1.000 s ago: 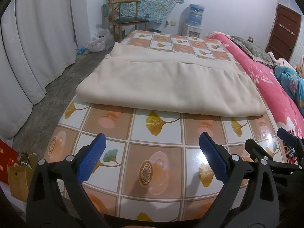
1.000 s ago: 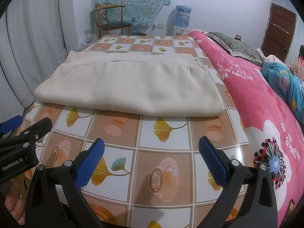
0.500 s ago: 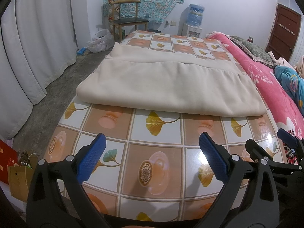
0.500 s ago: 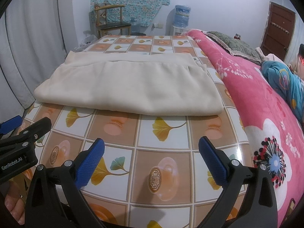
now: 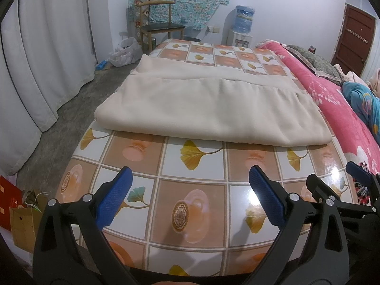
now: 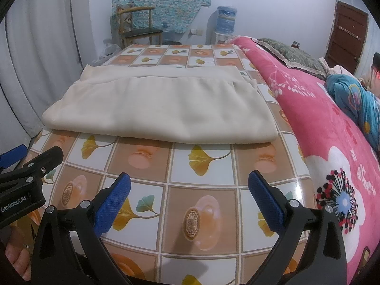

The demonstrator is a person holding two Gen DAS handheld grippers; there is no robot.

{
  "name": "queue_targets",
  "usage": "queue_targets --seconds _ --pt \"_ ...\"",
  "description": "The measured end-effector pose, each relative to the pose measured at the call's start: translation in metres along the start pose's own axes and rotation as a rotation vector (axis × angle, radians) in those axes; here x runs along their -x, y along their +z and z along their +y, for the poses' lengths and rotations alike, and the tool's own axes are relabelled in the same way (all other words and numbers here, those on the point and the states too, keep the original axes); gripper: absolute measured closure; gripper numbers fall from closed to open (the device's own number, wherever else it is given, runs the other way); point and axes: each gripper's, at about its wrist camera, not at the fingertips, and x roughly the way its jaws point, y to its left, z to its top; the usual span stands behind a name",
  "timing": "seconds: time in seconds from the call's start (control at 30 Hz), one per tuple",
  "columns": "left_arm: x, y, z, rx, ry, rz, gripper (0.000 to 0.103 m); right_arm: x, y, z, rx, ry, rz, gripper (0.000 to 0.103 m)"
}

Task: Fold large clothes

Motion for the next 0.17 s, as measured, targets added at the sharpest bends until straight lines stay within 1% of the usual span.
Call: queue_targets --seconds 0.17 --pt "-0.0004 0.0 -0.0012 0.001 -0.001 0.0 0.008 0.0004 -0.0009 -0.0019 -0.005 -0.002 0.0 0.007"
